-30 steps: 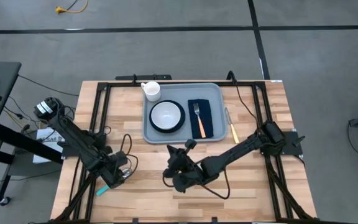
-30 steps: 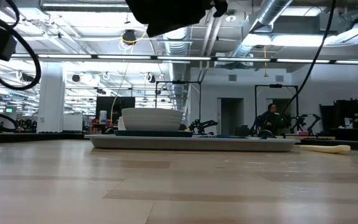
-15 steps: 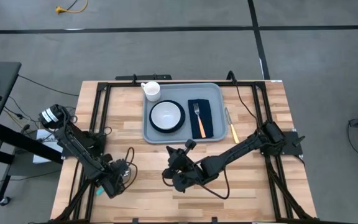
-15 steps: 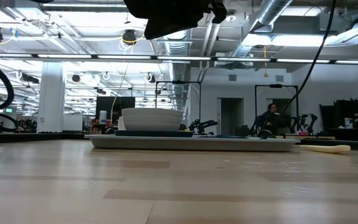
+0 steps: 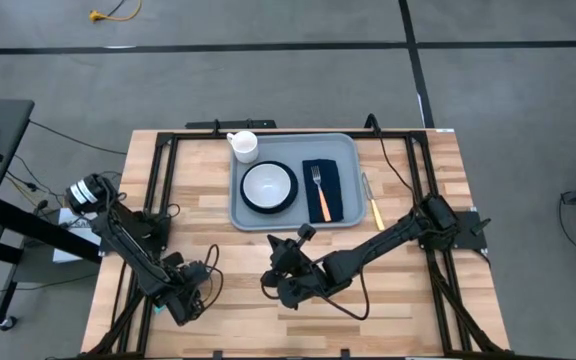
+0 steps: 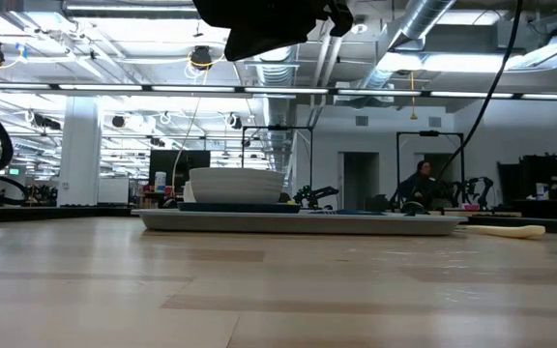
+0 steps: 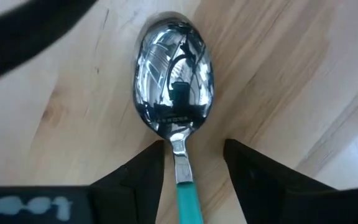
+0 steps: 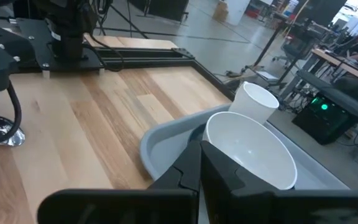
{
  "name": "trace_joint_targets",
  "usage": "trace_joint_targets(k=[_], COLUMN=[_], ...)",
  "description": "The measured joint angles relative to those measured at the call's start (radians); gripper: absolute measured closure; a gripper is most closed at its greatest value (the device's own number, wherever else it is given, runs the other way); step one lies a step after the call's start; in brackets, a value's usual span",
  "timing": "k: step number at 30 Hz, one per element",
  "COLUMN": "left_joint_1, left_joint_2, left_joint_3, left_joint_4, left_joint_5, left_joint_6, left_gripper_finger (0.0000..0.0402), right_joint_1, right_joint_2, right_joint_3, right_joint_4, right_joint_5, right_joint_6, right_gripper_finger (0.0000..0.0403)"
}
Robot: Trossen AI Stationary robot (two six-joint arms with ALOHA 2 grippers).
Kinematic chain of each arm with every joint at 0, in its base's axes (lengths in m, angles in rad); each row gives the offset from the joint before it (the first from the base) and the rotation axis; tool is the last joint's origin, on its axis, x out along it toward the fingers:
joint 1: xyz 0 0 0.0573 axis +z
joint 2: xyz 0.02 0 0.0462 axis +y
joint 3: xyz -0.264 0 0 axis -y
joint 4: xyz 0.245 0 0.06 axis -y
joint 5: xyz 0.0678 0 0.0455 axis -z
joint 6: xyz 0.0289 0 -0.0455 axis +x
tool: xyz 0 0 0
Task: Set up tray
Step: Put the blue spoon to the right of the green plate on the blue napkin on the gray tray
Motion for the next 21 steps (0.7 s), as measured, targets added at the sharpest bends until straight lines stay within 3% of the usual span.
trace_joint_targets(k=[4,8,12,18,21], left_joint_1=[-0.001,0.001,0.000,0.001,0.002], left_joint_2=[0.001,-0.006,-0.009,-0.012,-0.012], left_joint_3=[0.030,0.107,0.178,0.268,0.288], left_joint_4=[-0.055,-0.143,-0.129,-0.151,-0.183], left_joint_5=[-0.032,-0.125,-0.197,-0.265,-0.263], left_joint_6=[-0.001,0.034,0.092,0.172,0.191], left_gripper_finger=[0.0265,0.0327,0.0391,0.0399,0.0400], right_joint_1=[0.000,0.000,0.001,0.010,0.016], right_joint_2=[0.000,0.000,0.000,0.000,0.000], right_joint_3=[0.000,0.000,0.000,0.000,0.000], right_joint_4=[0.000,0.000,0.000,0.000,0.000], right_joint_5=[0.000,0.004,0.040,0.150,0.152], right_joint_6=[0.000,-0.001,-0.001,-0.010,-0.011], right_gripper_finger=[0.0403,0.0403,0.0403,0.0403,0.0403])
